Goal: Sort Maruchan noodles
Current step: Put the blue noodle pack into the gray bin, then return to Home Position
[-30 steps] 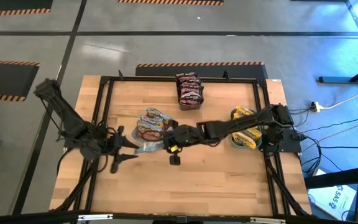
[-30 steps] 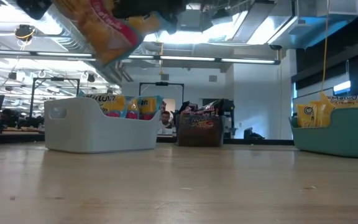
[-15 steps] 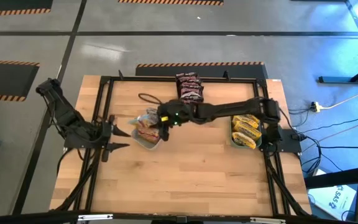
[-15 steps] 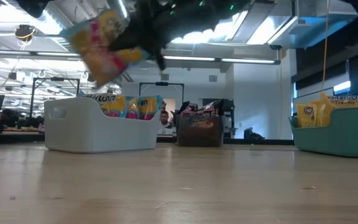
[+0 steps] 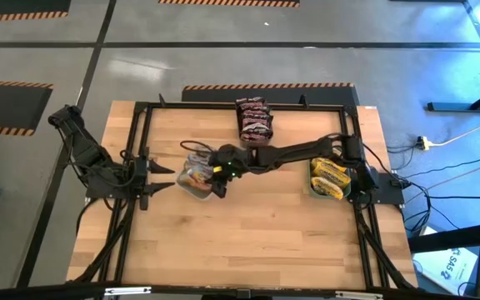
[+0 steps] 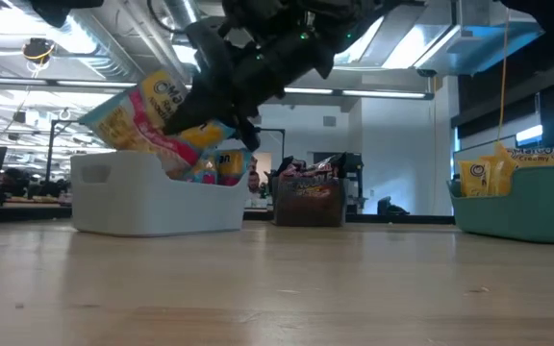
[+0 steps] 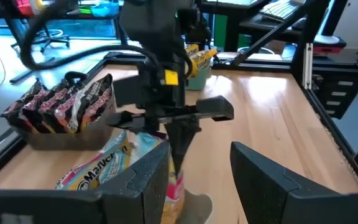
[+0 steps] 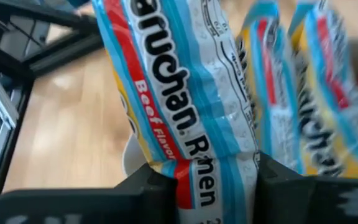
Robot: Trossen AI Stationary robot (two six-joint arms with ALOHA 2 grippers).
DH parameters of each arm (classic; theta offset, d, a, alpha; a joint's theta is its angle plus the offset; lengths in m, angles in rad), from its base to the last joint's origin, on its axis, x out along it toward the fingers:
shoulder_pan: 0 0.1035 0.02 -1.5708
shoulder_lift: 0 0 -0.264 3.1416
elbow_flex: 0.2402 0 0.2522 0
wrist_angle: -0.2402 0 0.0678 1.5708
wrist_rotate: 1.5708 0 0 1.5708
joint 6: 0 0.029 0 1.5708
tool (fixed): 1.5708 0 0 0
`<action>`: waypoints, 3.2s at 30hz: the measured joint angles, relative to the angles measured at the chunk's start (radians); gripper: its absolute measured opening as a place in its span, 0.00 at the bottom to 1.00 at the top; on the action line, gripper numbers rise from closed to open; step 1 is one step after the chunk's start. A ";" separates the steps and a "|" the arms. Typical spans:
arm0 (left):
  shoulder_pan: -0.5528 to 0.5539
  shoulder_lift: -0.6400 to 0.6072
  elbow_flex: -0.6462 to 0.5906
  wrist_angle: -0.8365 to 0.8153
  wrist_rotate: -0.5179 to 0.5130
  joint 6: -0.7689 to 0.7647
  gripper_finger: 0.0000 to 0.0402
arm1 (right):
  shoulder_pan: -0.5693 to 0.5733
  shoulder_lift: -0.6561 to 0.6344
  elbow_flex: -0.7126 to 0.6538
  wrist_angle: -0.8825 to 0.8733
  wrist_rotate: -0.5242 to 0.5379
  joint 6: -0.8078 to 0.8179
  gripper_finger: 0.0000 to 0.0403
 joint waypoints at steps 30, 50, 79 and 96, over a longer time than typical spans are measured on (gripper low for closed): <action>0.000 0.001 0.000 0.000 -0.001 0.000 0.41 | 0.028 -0.003 0.000 0.031 -0.037 -0.096 0.60; 0.000 0.008 0.000 0.000 -0.042 0.001 0.41 | 0.041 0.052 -0.001 0.327 -0.025 -0.264 0.32; 0.000 0.048 0.000 0.011 -0.105 0.035 0.41 | 0.054 0.141 0.000 0.550 0.020 -0.284 0.02; 0.003 0.078 0.000 0.067 -0.104 0.044 0.41 | 0.061 -0.109 -0.065 0.319 0.038 -0.379 0.02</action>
